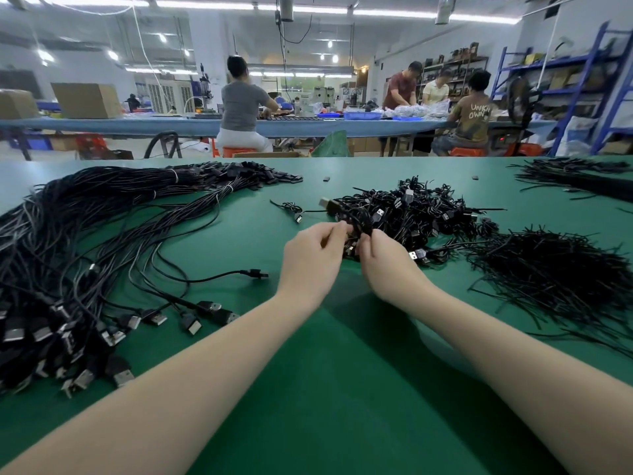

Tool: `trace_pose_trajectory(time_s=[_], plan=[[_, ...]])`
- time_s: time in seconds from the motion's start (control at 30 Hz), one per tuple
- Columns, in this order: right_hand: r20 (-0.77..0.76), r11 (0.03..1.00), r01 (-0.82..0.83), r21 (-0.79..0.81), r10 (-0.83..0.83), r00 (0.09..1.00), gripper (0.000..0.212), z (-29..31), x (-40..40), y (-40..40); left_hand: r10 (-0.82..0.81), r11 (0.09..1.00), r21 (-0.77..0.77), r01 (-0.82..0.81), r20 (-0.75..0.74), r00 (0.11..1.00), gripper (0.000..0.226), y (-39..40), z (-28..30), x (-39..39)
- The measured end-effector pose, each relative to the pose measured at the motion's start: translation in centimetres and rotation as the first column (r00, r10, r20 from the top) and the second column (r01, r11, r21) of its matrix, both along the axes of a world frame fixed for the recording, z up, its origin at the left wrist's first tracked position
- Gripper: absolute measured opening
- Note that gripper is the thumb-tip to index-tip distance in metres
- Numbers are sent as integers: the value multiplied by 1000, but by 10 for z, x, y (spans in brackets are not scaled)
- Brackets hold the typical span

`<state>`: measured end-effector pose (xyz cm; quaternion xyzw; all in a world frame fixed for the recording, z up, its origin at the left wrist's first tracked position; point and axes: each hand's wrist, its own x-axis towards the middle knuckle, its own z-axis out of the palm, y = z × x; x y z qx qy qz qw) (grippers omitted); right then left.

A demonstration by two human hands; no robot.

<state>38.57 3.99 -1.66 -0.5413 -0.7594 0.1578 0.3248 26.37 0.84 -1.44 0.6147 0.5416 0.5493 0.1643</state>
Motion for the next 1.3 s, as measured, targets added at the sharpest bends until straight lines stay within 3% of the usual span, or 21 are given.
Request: trace_pose_trajectory(time_s=[0.07, 0.1, 0.17, 0.23, 0.3, 0.4, 0.43, 0.5, 0.57, 0.63, 0.7, 0.73, 0.77, 0.83, 0.93, 1.0, 1.13, 1.3], plan=[[80, 999, -30, -17, 32, 996, 32, 6, 8, 1, 121, 975, 213, -63, -271, 955, 21, -2, -7, -6], [173, 996, -73, -43, 80, 982, 29, 10, 10, 1, 212, 951, 297, -80, -447, 869, 27, -1, -11, -9], [399, 980, -172, -101, 198, 895, 23, 15, 11, -1, 372, 912, 399, -90, -716, 590, 42, 2, -16, -13], [529, 958, -246, -146, 285, 799, 20, 20, 12, -4, 428, 890, 456, -28, -812, 397, 32, 2, -17, -14], [567, 941, -276, -195, 337, 751, 20, 28, 20, -7, 418, 880, 467, 83, -846, 330, 13, 2, -17, -14], [611, 930, -299, -212, 366, 702, 25, 36, 33, -9, 387, 905, 413, 104, -899, 206, 14, 0, -16, -8], [694, 939, -300, -168, 329, 641, 24, 37, 37, -9, 384, 910, 405, 89, -904, 188, 14, -2, -14, -3], [891, 908, -404, 114, 87, 447, 18, 38, 47, -9, 360, 925, 378, 43, -906, 222, 5, -9, -8, 8], [931, 754, -560, 344, -194, 310, 11, 40, 55, -10, 233, 972, 234, -37, -920, 315, 13, -12, -6, 19], [910, 632, -658, 410, -324, 257, 12, 44, 60, -8, 134, 991, 113, -76, -912, 387, 15, -10, -14, 23], [921, 701, -606, 375, -359, 154, 36, 54, 68, -1, 125, 991, 76, -114, -846, 519, 8, -7, -23, 15], [907, 752, -512, 415, -385, 170, 51, 65, 74, 3, 106, 991, 38, -125, -791, 602, 5, -6, -26, 7], [875, 790, -378, 483, -419, 244, 63, 78, 81, 6, 90, 991, -4, -134, -721, 687, 11, -3, -27, -1], [812, 864, -77, 498, -434, 390, 56, 100, 104, 13, 74, 990, -52, -132, -603, 794, 22, 1, -27, -14], [855, 956, 220, 196, -277, 439, 34, 108, 142, 17, 71, 993, -51, -103, -429, 901, 29, 6, -24, -19], [891, 963, 252, 94, -194, 410, 32, 95, 158, 14, 46, 996, -47, -71, -408, 912, 33, 6, -24, -17], [888, 970, 189, 153, -219, 405, 32, 69, 173, 8, 18, 998, -53, -42, -385, 923, 28, 2, -22, -16], [907, 948, 217, 235, -294, 302, 36, 51, 177, 11, -29, 994, -109, -17, -403, 915, 30, 0, -21, -14]])
